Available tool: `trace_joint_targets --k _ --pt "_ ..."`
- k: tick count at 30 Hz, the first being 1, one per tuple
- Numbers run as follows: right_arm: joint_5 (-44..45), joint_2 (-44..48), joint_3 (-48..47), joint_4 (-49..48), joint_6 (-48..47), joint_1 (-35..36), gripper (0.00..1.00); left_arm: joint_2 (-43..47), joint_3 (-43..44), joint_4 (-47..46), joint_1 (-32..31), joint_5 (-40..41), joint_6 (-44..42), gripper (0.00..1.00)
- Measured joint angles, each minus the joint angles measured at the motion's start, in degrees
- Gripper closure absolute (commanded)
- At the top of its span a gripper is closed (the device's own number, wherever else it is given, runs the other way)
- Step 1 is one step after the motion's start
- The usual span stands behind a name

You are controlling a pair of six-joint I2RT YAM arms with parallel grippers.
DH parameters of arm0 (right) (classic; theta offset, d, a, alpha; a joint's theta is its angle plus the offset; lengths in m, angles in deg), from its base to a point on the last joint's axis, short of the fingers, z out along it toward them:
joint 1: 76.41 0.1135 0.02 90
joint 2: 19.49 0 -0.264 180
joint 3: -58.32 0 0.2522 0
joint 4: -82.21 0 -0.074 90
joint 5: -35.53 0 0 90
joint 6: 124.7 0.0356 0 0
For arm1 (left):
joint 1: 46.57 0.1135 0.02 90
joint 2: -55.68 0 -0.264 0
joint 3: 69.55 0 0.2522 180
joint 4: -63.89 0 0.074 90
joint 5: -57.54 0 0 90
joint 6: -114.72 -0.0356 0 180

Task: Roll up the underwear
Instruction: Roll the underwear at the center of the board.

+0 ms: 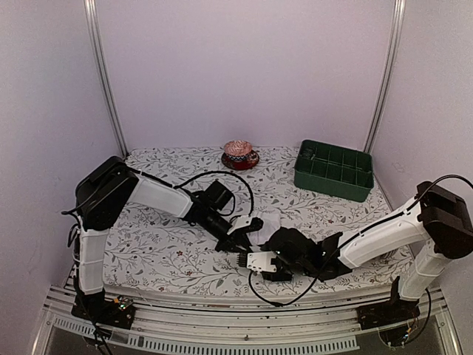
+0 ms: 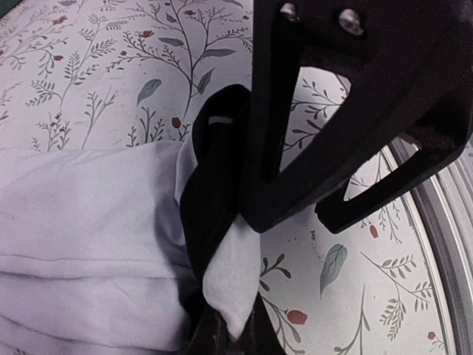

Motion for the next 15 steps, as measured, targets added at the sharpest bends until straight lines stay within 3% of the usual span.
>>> trace_joint_targets --k 15 --pt "6.3 -4.5 -0.9 -3.9 -1.4 0.0 0.45 -0.3 0.4 0.6 0.1 -0.5 -0.1 1.0"
